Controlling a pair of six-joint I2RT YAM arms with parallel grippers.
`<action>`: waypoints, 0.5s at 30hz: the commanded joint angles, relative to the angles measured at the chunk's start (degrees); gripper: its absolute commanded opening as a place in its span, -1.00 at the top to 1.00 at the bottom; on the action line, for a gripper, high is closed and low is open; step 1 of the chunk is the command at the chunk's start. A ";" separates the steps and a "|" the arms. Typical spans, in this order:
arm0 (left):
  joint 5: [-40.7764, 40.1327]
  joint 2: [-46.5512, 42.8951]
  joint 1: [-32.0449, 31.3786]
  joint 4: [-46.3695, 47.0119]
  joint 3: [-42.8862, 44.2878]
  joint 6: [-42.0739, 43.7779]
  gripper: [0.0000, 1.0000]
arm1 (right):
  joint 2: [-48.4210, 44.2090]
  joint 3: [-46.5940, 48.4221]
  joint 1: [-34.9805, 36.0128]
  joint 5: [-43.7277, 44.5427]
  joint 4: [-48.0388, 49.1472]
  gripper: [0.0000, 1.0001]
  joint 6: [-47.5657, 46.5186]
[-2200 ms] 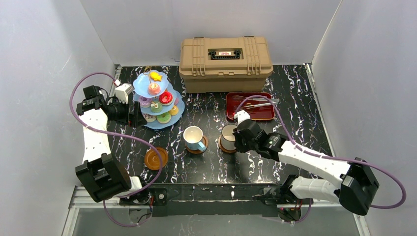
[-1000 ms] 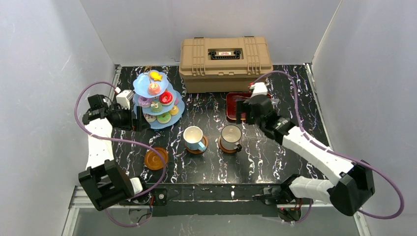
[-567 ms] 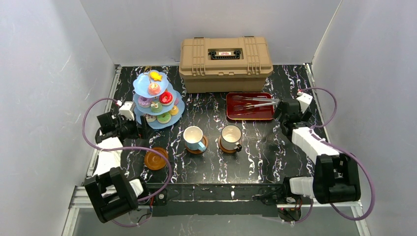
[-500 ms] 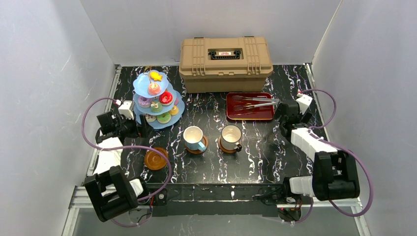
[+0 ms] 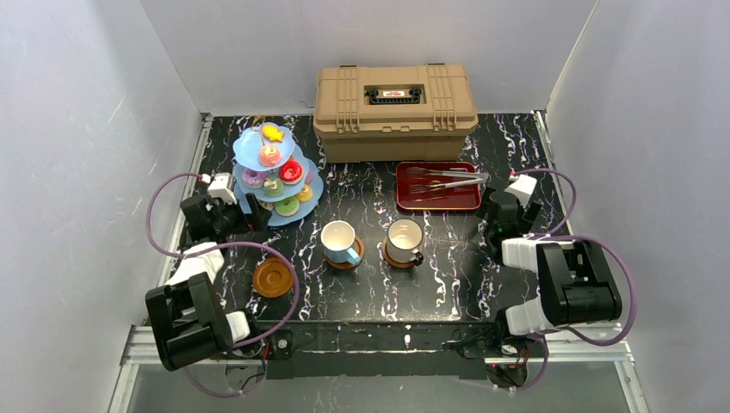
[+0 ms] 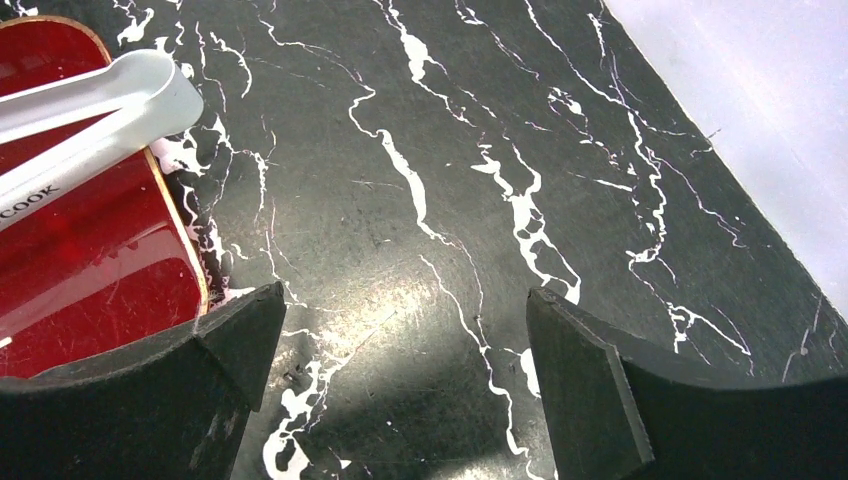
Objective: Serve the afternoon tea
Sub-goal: Reset both arms
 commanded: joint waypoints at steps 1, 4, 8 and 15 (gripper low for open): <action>-6.70 0.72 -5.35 13.20 -3.23 -4.12 -0.96 | 2.49 -1.78 -0.28 -0.76 13.16 -0.97 -5.01; -12.52 1.93 -9.72 20.27 -5.52 -4.62 -0.96 | 4.45 -1.94 -0.35 -0.72 16.60 -0.97 -6.84; -16.86 5.57 -11.89 29.67 -8.24 -5.27 -0.96 | 6.75 -0.80 -0.41 -2.49 17.55 -0.97 -7.54; -19.71 7.97 -13.88 36.99 -11.02 -3.96 -0.96 | 7.26 -3.74 -0.37 -4.18 22.79 -0.97 -8.54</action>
